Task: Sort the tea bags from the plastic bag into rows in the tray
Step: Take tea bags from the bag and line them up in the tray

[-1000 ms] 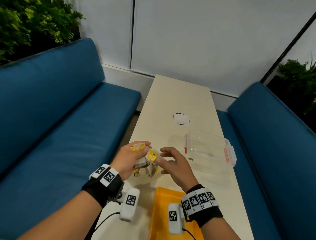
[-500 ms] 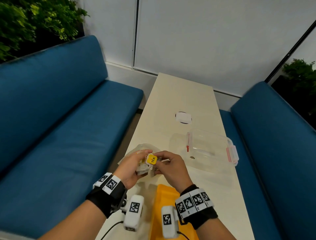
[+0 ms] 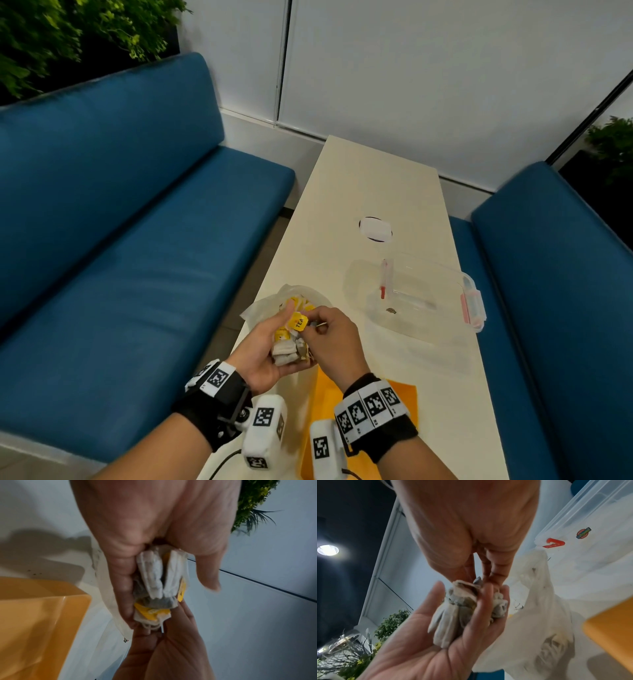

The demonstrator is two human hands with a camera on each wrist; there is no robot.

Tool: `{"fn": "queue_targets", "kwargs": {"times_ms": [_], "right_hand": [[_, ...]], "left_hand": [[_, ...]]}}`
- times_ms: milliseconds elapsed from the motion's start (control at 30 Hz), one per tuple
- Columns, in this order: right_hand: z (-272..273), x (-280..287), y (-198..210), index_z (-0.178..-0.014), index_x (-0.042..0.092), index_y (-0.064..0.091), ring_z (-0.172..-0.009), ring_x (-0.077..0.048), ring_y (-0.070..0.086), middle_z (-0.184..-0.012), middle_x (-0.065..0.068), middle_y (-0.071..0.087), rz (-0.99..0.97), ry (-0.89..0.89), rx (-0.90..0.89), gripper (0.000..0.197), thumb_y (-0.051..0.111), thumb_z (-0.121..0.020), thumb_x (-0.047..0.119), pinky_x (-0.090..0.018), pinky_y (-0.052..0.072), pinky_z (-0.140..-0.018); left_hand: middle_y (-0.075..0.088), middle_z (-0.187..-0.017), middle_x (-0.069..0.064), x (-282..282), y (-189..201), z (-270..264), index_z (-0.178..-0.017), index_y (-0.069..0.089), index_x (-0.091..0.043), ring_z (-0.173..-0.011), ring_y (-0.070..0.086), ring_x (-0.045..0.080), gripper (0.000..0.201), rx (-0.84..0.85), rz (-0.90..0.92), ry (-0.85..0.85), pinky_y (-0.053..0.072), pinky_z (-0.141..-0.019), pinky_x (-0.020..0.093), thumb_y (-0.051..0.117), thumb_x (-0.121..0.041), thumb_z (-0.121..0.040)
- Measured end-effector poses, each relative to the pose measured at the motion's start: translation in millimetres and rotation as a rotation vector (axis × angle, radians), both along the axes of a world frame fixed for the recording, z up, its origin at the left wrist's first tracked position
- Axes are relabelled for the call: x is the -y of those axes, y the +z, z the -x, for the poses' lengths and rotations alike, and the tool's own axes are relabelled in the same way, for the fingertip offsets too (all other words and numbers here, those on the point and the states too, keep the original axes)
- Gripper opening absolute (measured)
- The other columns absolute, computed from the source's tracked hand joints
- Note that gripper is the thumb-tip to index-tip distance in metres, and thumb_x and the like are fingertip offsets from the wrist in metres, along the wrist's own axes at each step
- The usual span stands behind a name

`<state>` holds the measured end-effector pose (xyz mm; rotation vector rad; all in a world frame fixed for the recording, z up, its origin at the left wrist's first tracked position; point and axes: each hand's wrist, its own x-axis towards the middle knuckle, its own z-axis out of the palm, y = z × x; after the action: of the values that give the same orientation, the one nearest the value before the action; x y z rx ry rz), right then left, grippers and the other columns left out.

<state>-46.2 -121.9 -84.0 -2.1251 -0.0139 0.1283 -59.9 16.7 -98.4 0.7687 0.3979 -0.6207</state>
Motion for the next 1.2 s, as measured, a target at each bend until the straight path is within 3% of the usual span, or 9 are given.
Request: {"fn": "queue_targets", "kwargs": {"times_ms": [67,167,433,533,667,767,867,1067,1200], "right_hand": [[2.6,-1.4,-0.2,-0.082,0.044,0.061,-0.086,-0.003,0.059,-0.102,0.007,0.061,0.024,0.006,0.021,0.028,0.069,-0.087,0.018,-0.017,0.049,-0.078],[3.7,-0.9,0.0,-0.091,0.033,0.066,-0.087,0.0,0.054,-0.104,0.009,0.052,0.029,0.02,0.034,0.024,0.066,-0.086,0.01,-0.005,0.042,-0.07],[-3.1,10.4,4.6,-0.125,0.038,0.063,-0.091,-0.007,0.057,-0.117,0.014,0.056,-0.031,0.227,0.004,0.059,0.057,-0.082,-0.003,-0.029,0.055,-0.084],[-9.6,14.6,14.0,-0.131,0.037,0.06,-0.099,-0.008,0.055,-0.124,0.015,0.056,0.009,0.329,-0.001,0.061,0.057,-0.084,-0.002,-0.019,0.048,-0.089],[-16.8,17.3,22.6,-0.12,0.035,0.068,-0.114,-0.008,0.049,-0.122,0.014,0.058,0.228,0.505,0.049,0.042,0.064,-0.088,0.008,-0.019,0.039,-0.1],[-17.5,18.7,28.5,-0.099,0.025,0.074,-0.097,-0.007,0.054,-0.102,0.012,0.06,0.284,0.505,0.083,0.025,0.068,-0.083,0.007,-0.024,0.045,-0.089],[-16.3,24.0,35.2,-0.089,0.022,0.072,-0.08,-0.001,0.053,-0.092,0.013,0.058,0.28,0.457,0.095,0.018,0.069,-0.082,0.006,-0.018,0.044,-0.077],[-9.1,47.9,50.6,-0.085,0.02,0.073,-0.08,-0.008,0.059,-0.089,0.006,0.065,0.29,0.367,0.119,0.012,0.071,-0.084,0.008,-0.02,0.048,-0.074],[-3.9,69.8,55.0,-0.079,0.026,0.07,-0.077,-0.005,0.062,-0.082,0.01,0.069,0.261,0.245,0.115,0.02,0.073,-0.083,0.007,-0.015,0.051,-0.069]], "left_hand": [[0.072,-0.109,0.012,-0.2,-7.0,4.3,-0.127,0.067,-0.01,-0.086,0.07,0.023,0.049,0.03,-0.002,0.014,0.063,-0.076,0.039,0.071,-0.036,-0.086],[0.071,-0.106,0.009,-0.6,-13.9,6.9,-0.131,0.064,-0.006,-0.083,0.07,0.02,0.051,0.037,-0.001,0.004,0.062,-0.07,0.032,0.074,-0.017,-0.082],[0.072,-0.088,0.011,-10.8,-14.9,1.6,-0.117,0.068,-0.005,-0.07,0.07,0.019,0.043,0.038,-0.079,-0.069,0.061,-0.067,0.029,0.076,-0.007,-0.075],[0.072,-0.097,0.015,-14.4,-11.1,0.7,-0.117,0.066,-0.007,-0.08,0.072,0.024,0.045,0.059,-0.128,-0.121,0.06,-0.072,0.033,0.077,-0.003,-0.074],[0.071,-0.097,0.02,-16.5,-7.7,0.6,-0.114,0.064,-0.006,-0.079,0.07,0.027,0.042,0.062,-0.14,-0.176,0.06,-0.07,0.033,0.078,-0.002,-0.075],[0.071,-0.101,0.021,-15.3,-5.4,1.9,-0.115,0.064,-0.004,-0.082,0.071,0.027,0.043,0.046,-0.135,-0.168,0.061,-0.069,0.034,0.078,-0.001,-0.075],[0.07,-0.107,0.022,-15.0,-7.0,4.9,-0.124,0.061,-0.004,-0.091,0.069,0.03,0.051,0.046,-0.128,-0.164,0.059,-0.075,0.036,0.08,-0.001,-0.076],[0.069,-0.127,0.016,-23.7,-10.2,15.9,-0.128,0.063,-0.01,-0.104,0.065,0.03,0.051,0.114,-0.101,-0.155,0.053,-0.083,0.041,0.078,0.0,-0.08],[0.066,-0.133,0.016,-34.4,-2.4,22.1,-0.121,0.069,-0.011,-0.105,0.068,0.03,0.059,0.139,-0.05,-0.12,0.057,-0.079,0.039,0.088,-0.006,-0.065]]}}
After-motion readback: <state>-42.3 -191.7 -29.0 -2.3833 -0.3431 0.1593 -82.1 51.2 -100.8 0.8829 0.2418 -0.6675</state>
